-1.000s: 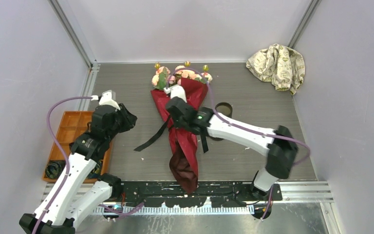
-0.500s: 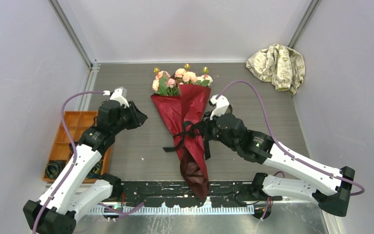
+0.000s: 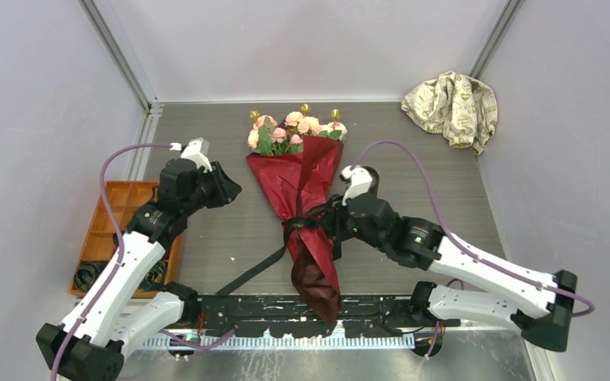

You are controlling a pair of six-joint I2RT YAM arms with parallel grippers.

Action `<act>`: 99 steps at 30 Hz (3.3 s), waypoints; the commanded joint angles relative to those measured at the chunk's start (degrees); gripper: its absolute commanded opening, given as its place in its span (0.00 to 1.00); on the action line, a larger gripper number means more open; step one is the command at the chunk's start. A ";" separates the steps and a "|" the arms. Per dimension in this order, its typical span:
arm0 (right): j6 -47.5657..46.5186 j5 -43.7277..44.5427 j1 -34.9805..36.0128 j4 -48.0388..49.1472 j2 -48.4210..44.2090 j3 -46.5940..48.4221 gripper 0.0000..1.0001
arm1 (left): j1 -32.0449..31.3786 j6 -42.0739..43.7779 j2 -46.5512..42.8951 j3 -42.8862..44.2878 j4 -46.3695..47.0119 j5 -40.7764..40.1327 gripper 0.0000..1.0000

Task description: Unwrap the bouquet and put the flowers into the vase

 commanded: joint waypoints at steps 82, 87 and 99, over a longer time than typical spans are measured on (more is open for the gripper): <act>15.20 25.29 8.27 -27.92 1.26 11.71 0.07 | -0.92 0.70 -4.55 6.08 -0.04 8.16 0.31; 22.81 31.67 8.27 -37.53 -1.19 8.92 0.11 | -5.82 2.19 -2.24 6.84 1.77 7.96 0.31; 40.79 42.86 8.16 -56.79 0.51 13.40 0.55 | -26.87 10.70 11.46 9.28 3.63 -3.59 0.38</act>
